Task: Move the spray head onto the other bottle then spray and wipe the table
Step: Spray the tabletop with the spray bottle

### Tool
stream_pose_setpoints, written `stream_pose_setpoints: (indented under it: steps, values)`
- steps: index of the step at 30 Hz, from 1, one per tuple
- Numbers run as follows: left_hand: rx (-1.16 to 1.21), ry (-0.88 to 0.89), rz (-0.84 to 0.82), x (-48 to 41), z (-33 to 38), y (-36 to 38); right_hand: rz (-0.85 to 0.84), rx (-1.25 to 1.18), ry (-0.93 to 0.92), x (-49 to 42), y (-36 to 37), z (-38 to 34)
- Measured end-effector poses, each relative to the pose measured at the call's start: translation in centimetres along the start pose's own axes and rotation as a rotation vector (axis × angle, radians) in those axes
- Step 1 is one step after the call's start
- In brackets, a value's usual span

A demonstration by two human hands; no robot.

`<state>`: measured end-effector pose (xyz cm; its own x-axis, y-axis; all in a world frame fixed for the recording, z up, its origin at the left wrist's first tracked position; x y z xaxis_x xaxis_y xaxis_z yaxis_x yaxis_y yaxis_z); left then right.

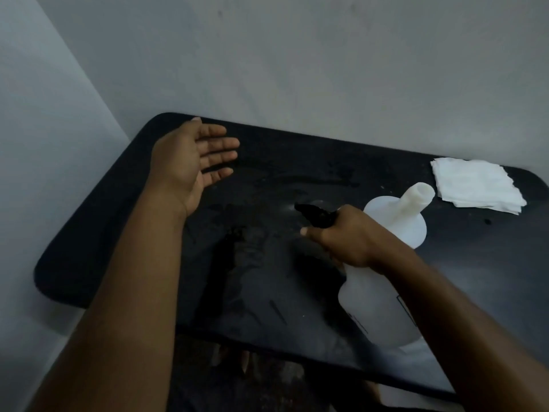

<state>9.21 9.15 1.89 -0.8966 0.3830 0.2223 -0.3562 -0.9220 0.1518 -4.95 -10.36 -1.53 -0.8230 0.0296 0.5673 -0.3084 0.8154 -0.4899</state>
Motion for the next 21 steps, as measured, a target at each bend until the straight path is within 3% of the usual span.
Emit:
stream_pose_setpoints:
  steps: [8,14,21]
  values:
    - [0.091,0.071,0.082,0.1,1.0,-0.6,0.004,-0.074,-0.073,-0.1,-0.3,0.0]
    - [0.205,0.172,0.237,0.8,2.3,-2.3,0.031,-0.097,-0.132,-1.6,-0.3,-3.7]
    - [0.087,0.218,0.039,1.2,3.2,-2.3,-0.154,0.105,-0.058,-4.5,1.4,-8.9]
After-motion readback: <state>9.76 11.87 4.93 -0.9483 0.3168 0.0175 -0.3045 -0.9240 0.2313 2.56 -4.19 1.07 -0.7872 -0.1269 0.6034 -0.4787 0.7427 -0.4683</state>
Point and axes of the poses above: each hand's wrist, its own x-axis away from the middle knuckle, its own y-axis out of the palm, z = x × y, the point moved 2 cm from there along -x, towards the middle knuckle, and after that the axes turned 11 degrees about -z, right-handed, at the moved point
